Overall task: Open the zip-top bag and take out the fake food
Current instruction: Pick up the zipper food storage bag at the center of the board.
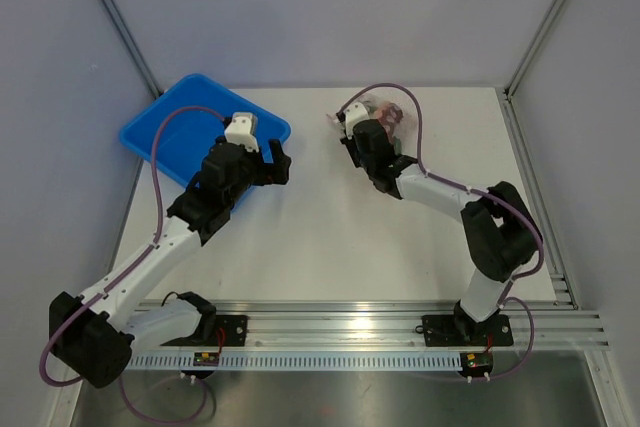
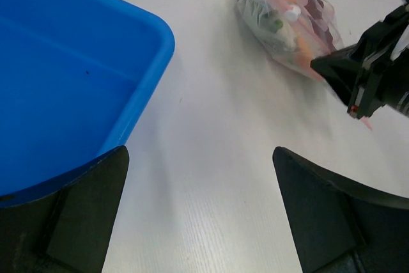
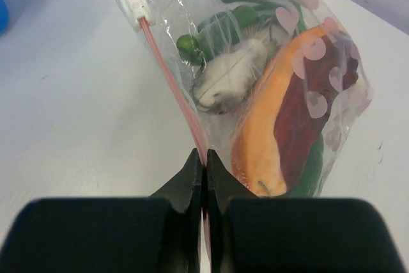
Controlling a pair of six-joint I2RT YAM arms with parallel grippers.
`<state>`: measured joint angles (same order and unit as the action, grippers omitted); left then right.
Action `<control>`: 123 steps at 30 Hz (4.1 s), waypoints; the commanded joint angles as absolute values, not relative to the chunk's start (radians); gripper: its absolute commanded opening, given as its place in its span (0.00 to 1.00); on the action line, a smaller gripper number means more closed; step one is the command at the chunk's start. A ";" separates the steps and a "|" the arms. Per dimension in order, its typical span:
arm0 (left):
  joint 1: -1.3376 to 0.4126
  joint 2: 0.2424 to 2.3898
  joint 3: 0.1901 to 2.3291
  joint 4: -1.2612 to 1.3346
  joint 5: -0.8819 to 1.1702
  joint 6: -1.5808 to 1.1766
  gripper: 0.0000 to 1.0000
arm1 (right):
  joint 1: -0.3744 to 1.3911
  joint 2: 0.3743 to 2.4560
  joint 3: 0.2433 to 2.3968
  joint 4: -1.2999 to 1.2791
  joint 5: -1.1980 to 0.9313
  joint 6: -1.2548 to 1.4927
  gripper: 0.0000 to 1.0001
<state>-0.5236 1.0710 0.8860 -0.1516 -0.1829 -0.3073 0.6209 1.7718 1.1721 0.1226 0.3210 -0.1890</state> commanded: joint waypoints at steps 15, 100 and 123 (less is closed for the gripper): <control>-0.523 0.960 0.658 0.376 0.152 -0.213 0.99 | 0.635 1.428 1.086 0.048 0.072 0.063 0.00; -0.532 1.124 0.554 0.950 0.598 -0.227 0.00 | 0.692 1.063 0.927 -0.038 -0.285 0.193 0.06; -0.532 1.109 0.577 0.874 0.626 -0.230 0.00 | 0.693 1.077 0.910 0.129 -0.423 0.061 0.57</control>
<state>-0.5278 1.1450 0.5236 0.8284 0.6067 -0.2367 0.6830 1.0664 0.8970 0.0410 -0.3389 0.1146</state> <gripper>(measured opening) 0.004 0.568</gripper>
